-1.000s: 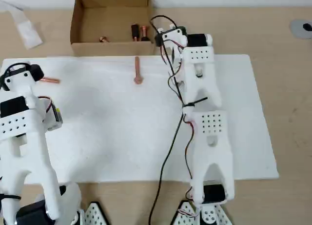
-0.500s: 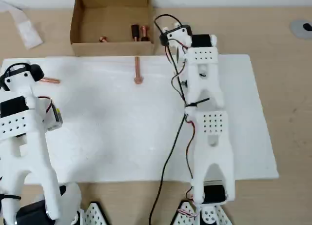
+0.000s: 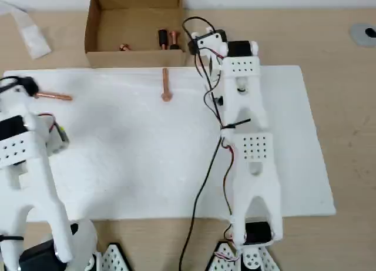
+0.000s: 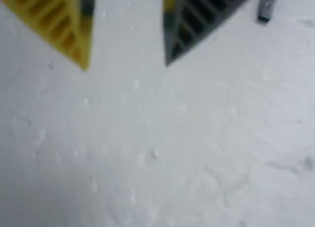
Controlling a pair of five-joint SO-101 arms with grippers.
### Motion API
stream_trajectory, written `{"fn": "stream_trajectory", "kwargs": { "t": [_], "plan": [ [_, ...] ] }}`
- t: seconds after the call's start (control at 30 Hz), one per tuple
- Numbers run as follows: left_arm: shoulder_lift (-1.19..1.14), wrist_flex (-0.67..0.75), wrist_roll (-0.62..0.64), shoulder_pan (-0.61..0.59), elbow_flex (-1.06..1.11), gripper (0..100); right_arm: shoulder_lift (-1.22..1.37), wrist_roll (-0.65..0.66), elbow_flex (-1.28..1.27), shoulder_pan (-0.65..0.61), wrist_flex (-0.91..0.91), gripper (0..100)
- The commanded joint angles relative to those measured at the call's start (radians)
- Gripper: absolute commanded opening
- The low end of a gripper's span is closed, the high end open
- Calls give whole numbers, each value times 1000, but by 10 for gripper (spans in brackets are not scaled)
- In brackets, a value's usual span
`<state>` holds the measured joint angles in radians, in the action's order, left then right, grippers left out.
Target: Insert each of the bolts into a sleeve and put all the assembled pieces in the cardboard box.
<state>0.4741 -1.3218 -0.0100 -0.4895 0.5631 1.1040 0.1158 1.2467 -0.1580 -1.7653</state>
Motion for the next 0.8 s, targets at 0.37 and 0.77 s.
{"fn": "stream_trajectory", "kwargs": {
  "t": [0.37,0.77],
  "plan": [
    [-559,83,525,-63,-583,111,-496,-38,-332,-47,-23,10],
    [-1013,75,770,44,-1189,115,-503,-68,-406,-76,-23,10]
  ]
}}
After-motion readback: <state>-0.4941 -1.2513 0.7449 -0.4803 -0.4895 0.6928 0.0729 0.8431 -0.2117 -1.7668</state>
